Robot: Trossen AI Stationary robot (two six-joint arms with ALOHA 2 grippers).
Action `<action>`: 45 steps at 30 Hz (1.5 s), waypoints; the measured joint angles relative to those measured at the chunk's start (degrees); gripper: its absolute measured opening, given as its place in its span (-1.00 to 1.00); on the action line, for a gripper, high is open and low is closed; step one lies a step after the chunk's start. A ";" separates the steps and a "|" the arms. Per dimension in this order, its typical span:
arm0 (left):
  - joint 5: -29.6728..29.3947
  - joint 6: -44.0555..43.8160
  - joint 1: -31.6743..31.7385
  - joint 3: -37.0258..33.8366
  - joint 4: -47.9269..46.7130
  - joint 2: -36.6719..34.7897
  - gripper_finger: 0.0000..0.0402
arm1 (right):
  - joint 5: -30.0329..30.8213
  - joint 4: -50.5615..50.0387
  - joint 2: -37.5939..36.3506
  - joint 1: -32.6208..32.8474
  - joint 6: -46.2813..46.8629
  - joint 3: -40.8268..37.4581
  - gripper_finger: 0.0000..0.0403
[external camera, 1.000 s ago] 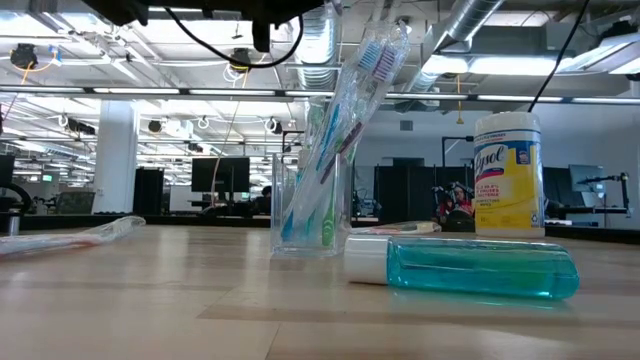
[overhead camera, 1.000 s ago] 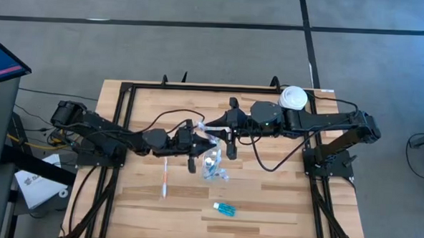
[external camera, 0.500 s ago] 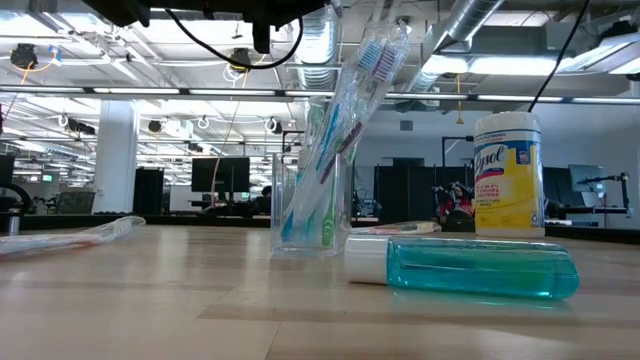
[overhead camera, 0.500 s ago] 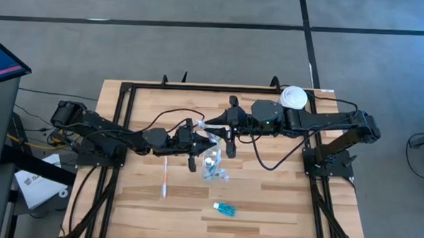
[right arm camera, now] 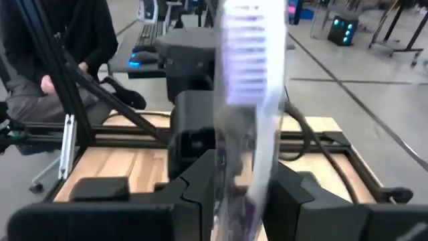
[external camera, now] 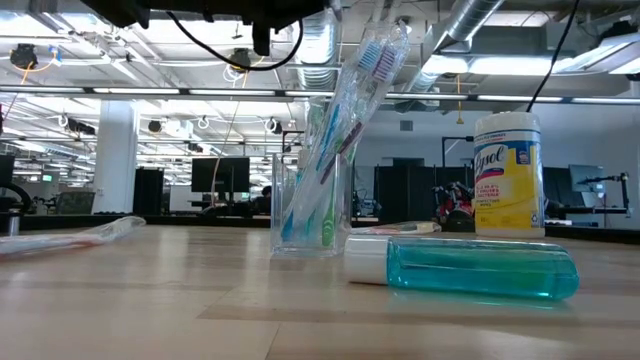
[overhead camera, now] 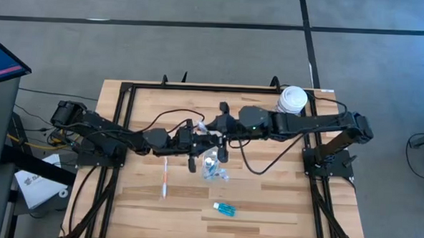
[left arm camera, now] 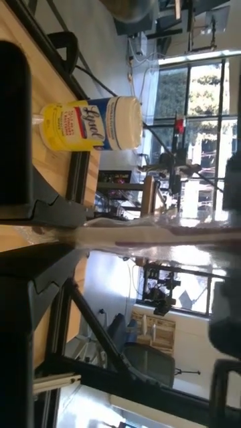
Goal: Pick & Place toothbrushing station
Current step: Put the violet toothbrush into the transparent organizer
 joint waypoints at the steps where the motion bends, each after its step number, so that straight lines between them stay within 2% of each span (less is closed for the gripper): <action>1: 0.02 -0.01 -0.04 0.00 -0.34 0.00 -0.87 | -0.10 0.44 0.14 -0.10 -0.25 0.02 -0.57; 9: -0.05 0.19 -0.15 -0.09 -0.71 0.00 -0.87 | -0.07 0.02 -1.75 -0.16 -0.40 0.15 -0.72; 16: -0.04 0.17 -0.15 -0.13 -0.85 -0.04 -0.87 | -0.13 -0.17 -2.00 -0.17 -0.58 0.17 -0.95; 30: -0.02 0.18 -0.15 -0.18 -1.20 0.03 -0.86 | -0.16 -2.38 -2.24 -0.15 -2.78 0.28 -0.97; 39: -0.07 0.52 -0.44 -0.09 -0.54 -0.07 -0.62 | 0.02 -8.76 -5.71 -0.11 -4.40 0.11 -0.98; 45: -0.01 0.64 -1.01 -0.09 -1.27 -0.07 -0.55 | 0.97 -11.39 -6.21 -0.13 -4.94 0.13 -0.98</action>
